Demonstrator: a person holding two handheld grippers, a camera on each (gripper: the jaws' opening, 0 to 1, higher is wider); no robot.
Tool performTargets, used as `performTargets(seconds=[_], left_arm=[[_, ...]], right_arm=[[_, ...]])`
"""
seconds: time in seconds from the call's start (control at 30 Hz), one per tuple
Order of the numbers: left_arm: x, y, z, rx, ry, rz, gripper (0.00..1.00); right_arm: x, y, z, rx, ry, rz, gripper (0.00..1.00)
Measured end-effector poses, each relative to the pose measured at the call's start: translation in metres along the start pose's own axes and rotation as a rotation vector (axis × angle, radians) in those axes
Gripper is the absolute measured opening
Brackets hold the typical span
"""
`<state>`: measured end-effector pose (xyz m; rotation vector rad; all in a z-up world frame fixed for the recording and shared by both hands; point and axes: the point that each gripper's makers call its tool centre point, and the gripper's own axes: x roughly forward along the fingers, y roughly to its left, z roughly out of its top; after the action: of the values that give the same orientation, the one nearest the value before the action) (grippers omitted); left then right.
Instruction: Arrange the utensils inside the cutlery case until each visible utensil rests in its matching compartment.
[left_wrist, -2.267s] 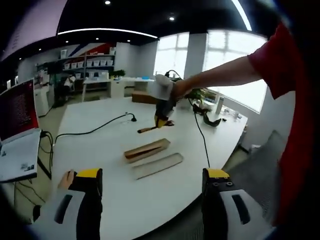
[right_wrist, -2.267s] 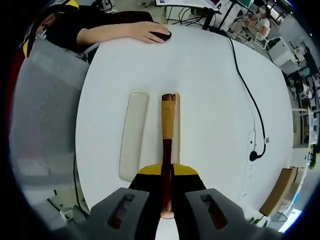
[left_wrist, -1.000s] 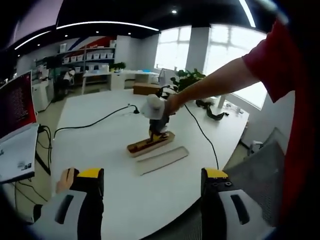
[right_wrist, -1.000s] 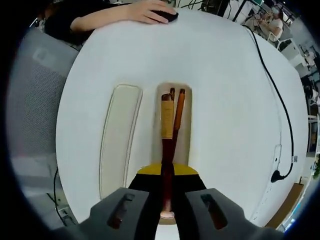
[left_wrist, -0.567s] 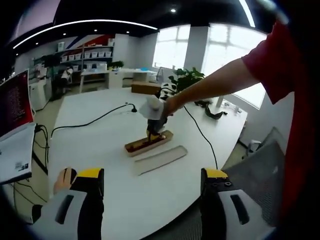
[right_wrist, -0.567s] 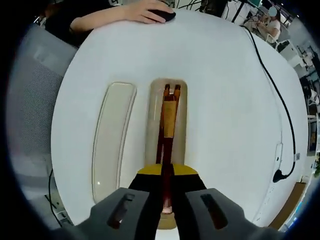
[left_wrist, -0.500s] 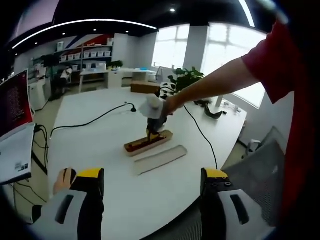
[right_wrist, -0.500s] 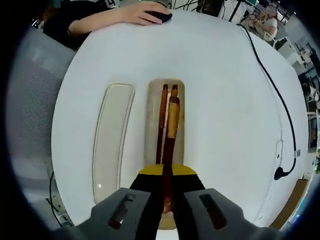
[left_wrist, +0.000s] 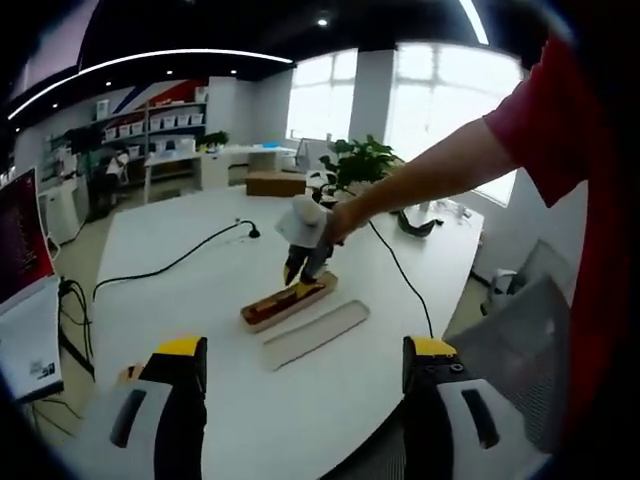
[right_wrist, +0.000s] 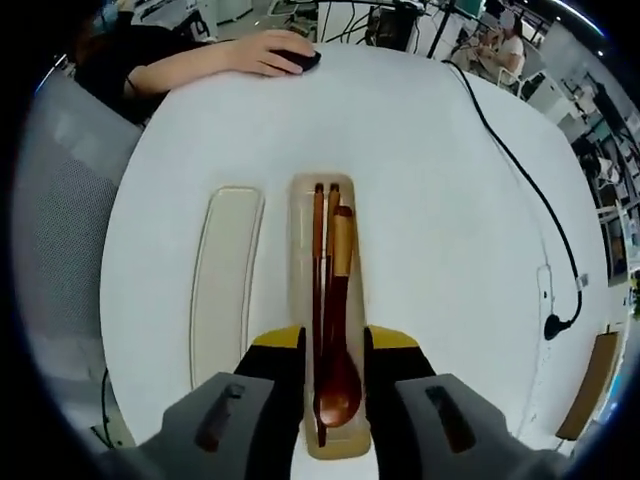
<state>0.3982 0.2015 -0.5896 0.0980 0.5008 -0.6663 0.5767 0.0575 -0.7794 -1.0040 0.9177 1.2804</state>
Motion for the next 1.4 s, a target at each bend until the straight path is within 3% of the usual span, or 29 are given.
performTargets(seconds=[0.1,0.2,0.23,0.3,0.33,0.37,0.4,0.47,0.53,0.6,0.67,0.7,0.73,0.83,0.87,0.9,0.93,0.97,1.03,1.07,1.13,1.27,1.4], left_arm=[[0.007,0.0,0.003,0.015,-0.031,-0.017,0.84],[0.013,-0.001,0.008,0.029,-0.073,-0.044,0.89],[0.016,0.001,0.013,0.062,-0.101,-0.056,0.87],[0.019,0.006,0.018,0.121,-0.144,-0.047,0.71],[0.023,0.007,0.012,0.098,-0.104,-0.066,0.65],[0.028,0.005,-0.003,0.036,-0.005,-0.101,0.65],[0.033,0.009,-0.008,0.043,0.025,-0.096,0.7],[0.041,0.015,-0.005,0.113,-0.004,-0.074,0.83],[0.045,0.015,-0.008,0.121,0.017,-0.084,0.89],[0.05,0.016,-0.007,0.13,0.02,-0.093,0.89],[0.057,0.017,-0.005,0.152,0.017,-0.1,0.89],[0.06,0.018,-0.005,0.161,0.019,-0.105,0.88],[0.065,0.019,-0.007,0.171,0.023,-0.107,0.88],[0.078,0.025,-0.019,0.19,0.06,-0.121,0.86],[0.083,0.027,-0.025,0.193,0.074,-0.121,0.83],[0.084,0.026,-0.032,0.175,0.104,-0.133,0.75],[0.087,0.019,-0.04,0.136,0.135,-0.187,0.65],[0.089,0.017,-0.041,0.132,0.132,-0.197,0.58],[0.103,0.022,-0.047,0.21,0.12,-0.166,0.68],[0.108,0.023,-0.049,0.216,0.133,-0.158,0.8],[0.116,0.024,-0.051,0.207,0.134,-0.158,0.9],[0.125,0.033,-0.052,0.186,0.139,-0.15,0.91],[0.132,0.034,-0.059,0.189,0.168,-0.154,0.91]], right_arm=[[-0.01,-0.008,-0.001,-0.011,-0.002,-0.041,0.28],[-0.02,-0.01,0.008,0.061,-0.06,-0.06,0.31],[-0.022,-0.01,0.01,0.066,-0.074,-0.065,0.31],[-0.028,-0.007,0.009,0.072,-0.082,-0.074,0.33],[-0.03,-0.004,0.01,0.073,-0.083,-0.081,0.34],[-0.032,-0.002,0.01,0.062,-0.085,-0.087,0.36],[-0.037,0.0,0.01,0.048,-0.091,-0.102,0.37],[-0.042,0.001,0.014,0.069,-0.127,-0.124,0.39],[-0.051,0.006,0.015,0.073,-0.163,-0.136,0.4],[-0.061,0.011,0.015,0.092,-0.19,-0.156,0.4],[-0.074,0.015,0.013,0.085,-0.215,-0.165,0.32],[-0.081,0.012,0.014,0.127,-0.235,-0.202,0.31],[-0.089,0.015,0.014,0.164,-0.257,-0.202,0.32],[-0.102,0.019,0.01,0.163,-0.269,-0.233,0.39],[-0.105,0.02,0.009,0.166,-0.28,-0.247,0.39],[-0.108,0.024,0.006,0.181,-0.292,-0.255,0.39],[-0.109,0.025,0.003,0.202,-0.299,-0.267,0.4],[-0.11,0.026,0.0,0.222,-0.307,-0.282,0.4],[-0.109,0.033,-0.011,0.271,-0.323,-0.3,0.42],[-0.108,0.036,-0.015,0.293,-0.327,-0.304,0.43],[-0.105,0.041,-0.026,0.34,-0.324,-0.321,0.43],[-0.103,0.057,-0.038,0.376,-0.341,-0.345,0.39],[-0.097,0.068,-0.053,0.458,-0.334,-0.34,0.5]])
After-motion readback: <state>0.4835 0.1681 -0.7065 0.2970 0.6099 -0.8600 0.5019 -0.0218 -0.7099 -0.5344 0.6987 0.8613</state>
